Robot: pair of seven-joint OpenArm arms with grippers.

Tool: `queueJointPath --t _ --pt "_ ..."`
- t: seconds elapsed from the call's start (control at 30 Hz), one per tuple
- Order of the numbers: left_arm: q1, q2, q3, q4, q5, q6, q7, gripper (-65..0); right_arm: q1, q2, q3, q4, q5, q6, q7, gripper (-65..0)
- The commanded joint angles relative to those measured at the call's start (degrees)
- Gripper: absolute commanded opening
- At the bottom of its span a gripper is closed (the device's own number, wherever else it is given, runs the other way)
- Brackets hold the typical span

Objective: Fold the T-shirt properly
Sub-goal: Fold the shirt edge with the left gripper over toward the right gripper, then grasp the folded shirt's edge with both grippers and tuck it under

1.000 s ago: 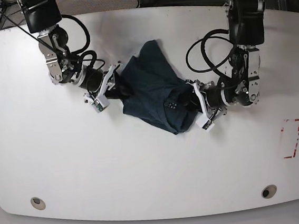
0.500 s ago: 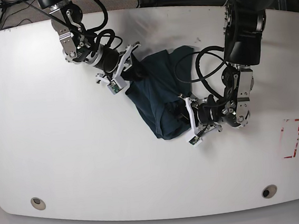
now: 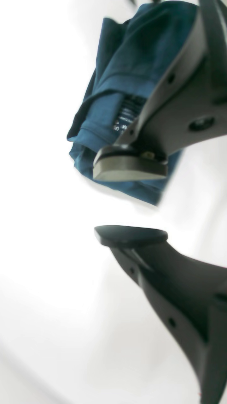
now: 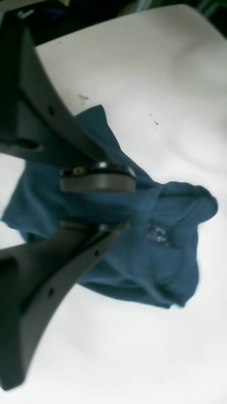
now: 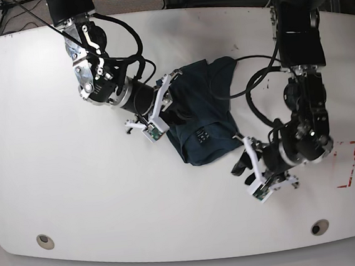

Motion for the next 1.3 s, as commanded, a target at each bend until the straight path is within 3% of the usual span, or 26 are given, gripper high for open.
queueJointPath --t 0.0,0.23,0.4,0.63,0.73,0.87,1.07,1.27 --pt "2.9 -1.9 -2.4 5.2 0.2 0.0 -0.1 -43.2 2.7 -0.5 0.3 -1.2 0.5 0.2 1.4 -53.1" --pt "14.9 -3.8 -11.5 12.3 0.1 0.0 -0.1 -43.2 8.7 -3.0 0.3 -11.3 0.5 0.5 2.0 -53.3" --pt "22.8 -4.3 -18.1 15.2 0.0 0.0 -0.2 -43.2 11.8 -5.1 0.3 -20.6 0.0 0.5 7.2 -53.3" --pt "28.4 -5.4 -24.6 15.6 0.0 0.0 -0.3 -43.2 15.3 -8.7 0.4 -34.3 -10.0 0.6 17.6 -53.1" --pt "29.1 -5.4 -25.7 15.6 0.0 0.0 -0.3 -43.2 16.9 -9.2 0.7 -37.5 -12.9 0.7 19.6 -53.1" --pt "29.4 -5.4 -25.6 15.7 0.0 0.0 -0.2 -43.2 18.3 -9.2 0.6 -36.2 -12.3 0.7 18.1 -53.3" --pt "28.9 -4.9 -21.5 15.7 0.0 0.0 -0.1 -43.2 18.2 -8.8 0.9 -23.7 -10.8 0.6 8.2 -53.3" --pt "27.7 -0.8 -14.6 16.1 0.1 0.0 -0.2 -43.2 15.6 -6.2 0.9 -10.9 -10.6 0.6 0.0 -53.3"
